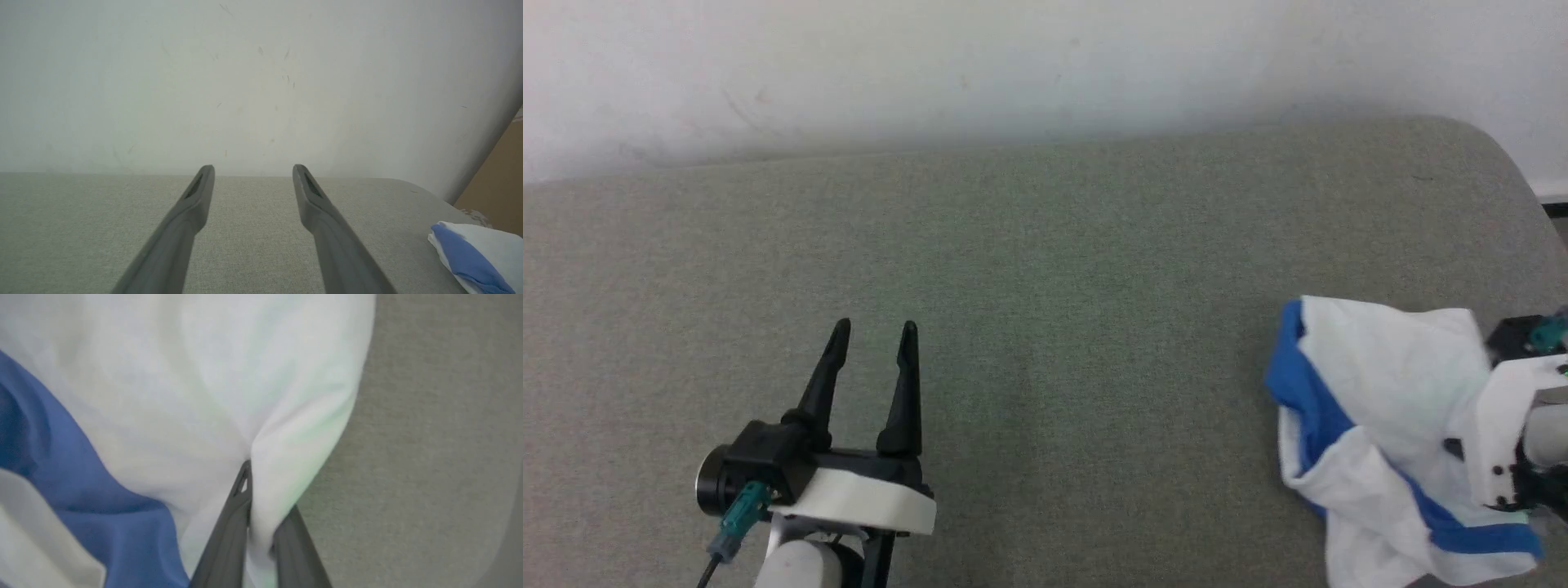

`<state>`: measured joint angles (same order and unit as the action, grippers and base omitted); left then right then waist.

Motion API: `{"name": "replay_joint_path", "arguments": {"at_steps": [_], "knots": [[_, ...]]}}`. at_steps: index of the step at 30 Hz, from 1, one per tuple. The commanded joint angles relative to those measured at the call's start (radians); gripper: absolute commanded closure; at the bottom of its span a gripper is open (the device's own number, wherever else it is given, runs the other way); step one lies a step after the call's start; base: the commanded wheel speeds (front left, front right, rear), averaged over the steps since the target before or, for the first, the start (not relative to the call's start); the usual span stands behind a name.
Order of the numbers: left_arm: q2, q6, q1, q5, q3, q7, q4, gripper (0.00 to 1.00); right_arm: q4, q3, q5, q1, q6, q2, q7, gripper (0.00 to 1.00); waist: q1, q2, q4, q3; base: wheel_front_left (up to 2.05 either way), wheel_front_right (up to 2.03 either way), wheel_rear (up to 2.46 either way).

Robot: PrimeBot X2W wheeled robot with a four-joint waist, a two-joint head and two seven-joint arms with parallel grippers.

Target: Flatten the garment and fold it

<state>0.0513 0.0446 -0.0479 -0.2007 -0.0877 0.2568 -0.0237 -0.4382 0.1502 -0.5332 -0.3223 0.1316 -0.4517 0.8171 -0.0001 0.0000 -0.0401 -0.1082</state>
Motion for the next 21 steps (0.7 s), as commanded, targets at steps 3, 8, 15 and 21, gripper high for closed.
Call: {"name": "replay_joint_path", "arguments": {"at_steps": [3,8,15,21], "knots": [[-0.001,0.017,-0.051,0.018,-0.008,0.005,0.01,0.0,-0.033,-0.049,0.08,0.0,-0.001,-0.074,-0.023,1.0,0.0001,0.0,-0.078,-0.114,0.0,0.0,0.0],[0.002,0.035,-0.102,0.031,-0.026,0.005,0.013,0.0,-0.083,-0.098,0.175,-0.041,-0.001,-0.138,-0.106,1.0,0.0001,0.0,-0.093,-0.191,0.0,0.0,0.0],[0.006,0.048,-0.158,0.047,-0.035,0.005,0.019,0.0,-0.216,-0.231,0.28,-0.116,-0.001,-0.133,-0.233,1.0,0.0001,0.0,-0.089,-0.27,0.0,0.0,0.0],[0.011,0.06,-0.197,0.055,-0.052,0.005,0.007,0.0,-0.289,-0.322,0.311,-0.165,-0.001,-0.075,-0.395,0.0,0.0001,0.0,-0.071,-0.304,0.0,0.0,0.0]]}}
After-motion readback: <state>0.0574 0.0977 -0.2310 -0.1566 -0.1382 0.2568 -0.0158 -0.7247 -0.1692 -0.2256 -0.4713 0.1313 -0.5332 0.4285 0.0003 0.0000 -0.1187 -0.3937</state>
